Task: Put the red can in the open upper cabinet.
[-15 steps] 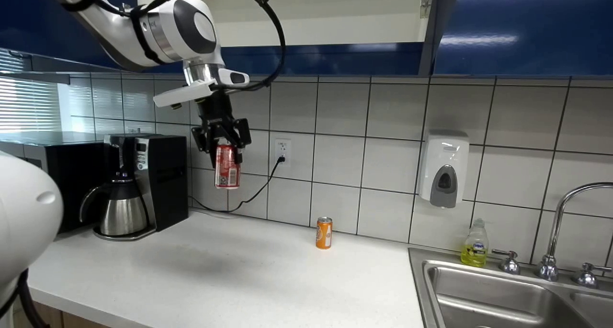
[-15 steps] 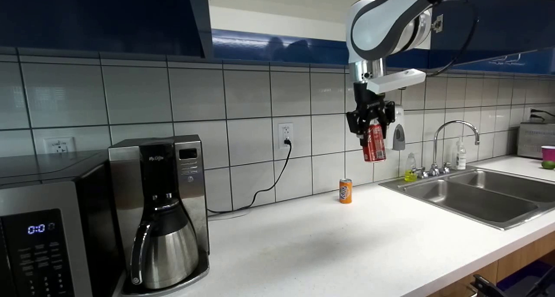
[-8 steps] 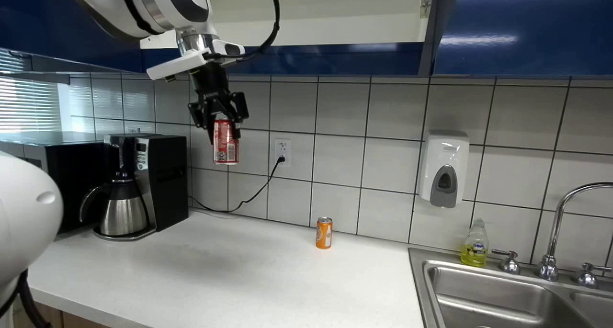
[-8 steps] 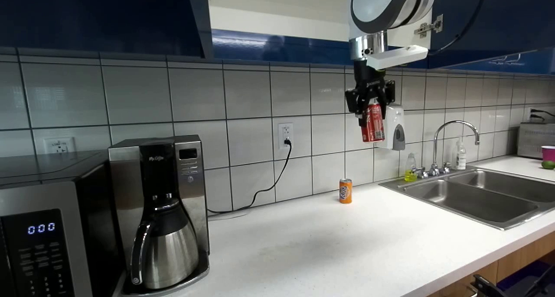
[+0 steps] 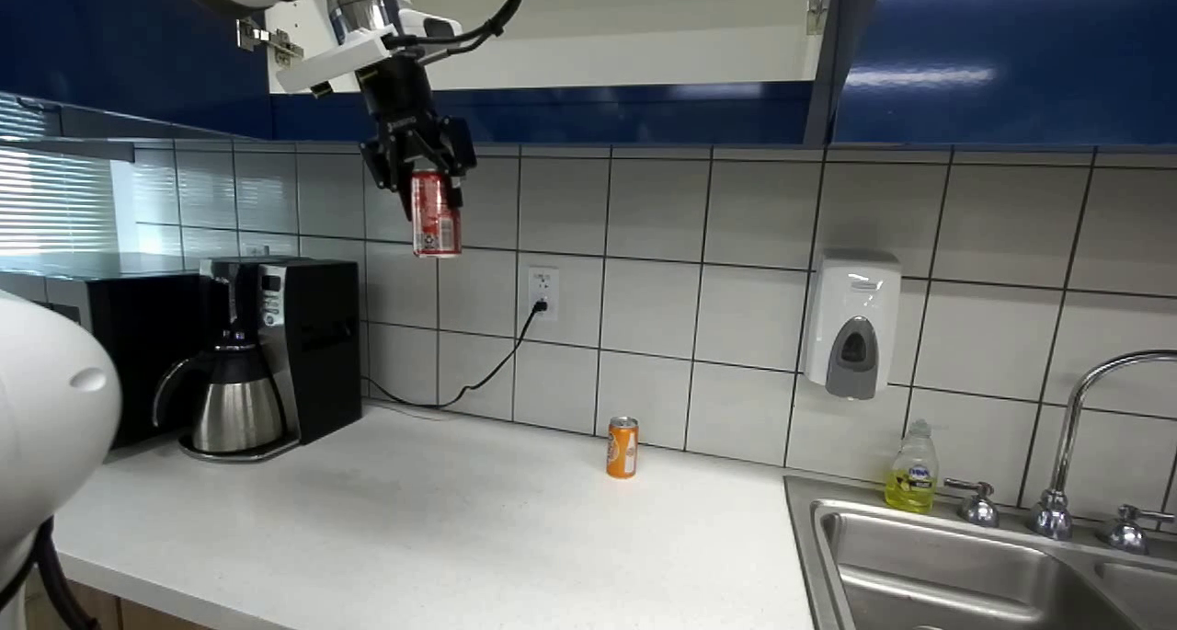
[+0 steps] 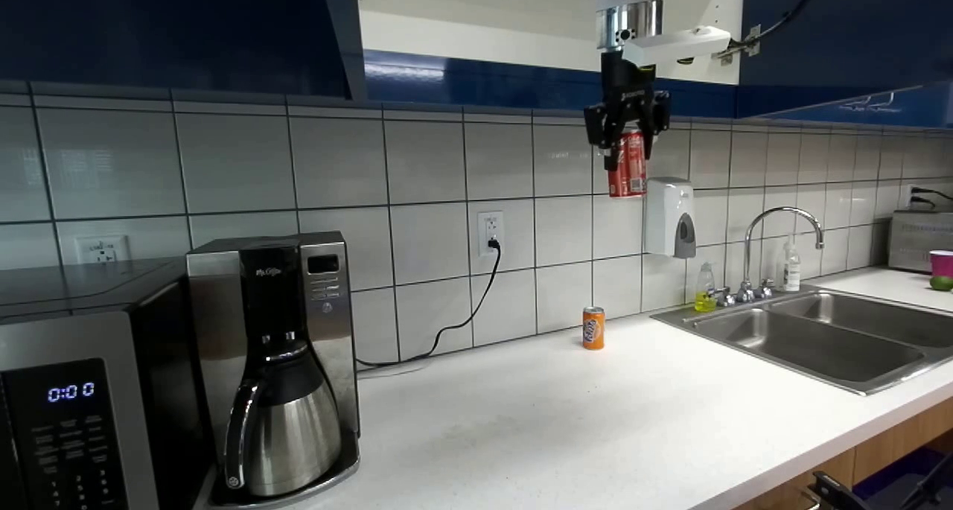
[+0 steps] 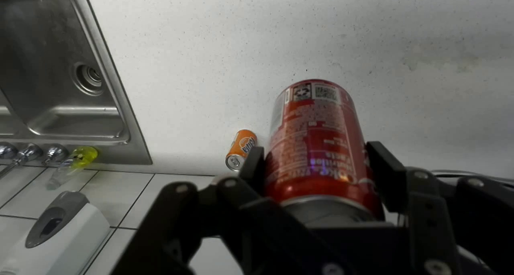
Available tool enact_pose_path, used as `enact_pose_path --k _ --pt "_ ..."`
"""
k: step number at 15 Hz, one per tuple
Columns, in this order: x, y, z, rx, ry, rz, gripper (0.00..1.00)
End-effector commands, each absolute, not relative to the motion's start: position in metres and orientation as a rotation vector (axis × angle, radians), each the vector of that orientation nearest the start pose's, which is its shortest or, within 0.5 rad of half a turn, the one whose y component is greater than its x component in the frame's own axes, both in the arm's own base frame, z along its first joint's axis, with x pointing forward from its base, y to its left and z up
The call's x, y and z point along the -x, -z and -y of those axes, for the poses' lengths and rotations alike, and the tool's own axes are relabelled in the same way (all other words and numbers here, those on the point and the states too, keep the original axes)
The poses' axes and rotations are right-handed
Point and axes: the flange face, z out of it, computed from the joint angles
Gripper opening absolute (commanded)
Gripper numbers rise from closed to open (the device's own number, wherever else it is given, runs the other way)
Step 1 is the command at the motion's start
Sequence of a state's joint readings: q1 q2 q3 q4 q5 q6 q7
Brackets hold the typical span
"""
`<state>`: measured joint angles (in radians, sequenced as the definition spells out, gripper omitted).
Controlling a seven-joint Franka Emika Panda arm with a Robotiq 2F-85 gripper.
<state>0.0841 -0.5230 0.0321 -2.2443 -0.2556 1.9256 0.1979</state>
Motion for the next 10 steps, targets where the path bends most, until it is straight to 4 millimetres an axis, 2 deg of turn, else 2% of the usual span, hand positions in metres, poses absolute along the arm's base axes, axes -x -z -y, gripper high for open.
enact_pose_path --k 1,10 --pt "-0.411 -0.629 -0.034 3.337 0.440 -0.031 0.41" --pt "-0.408 -0.713 -0.040 3.299 0.573 -0.073 0.41"
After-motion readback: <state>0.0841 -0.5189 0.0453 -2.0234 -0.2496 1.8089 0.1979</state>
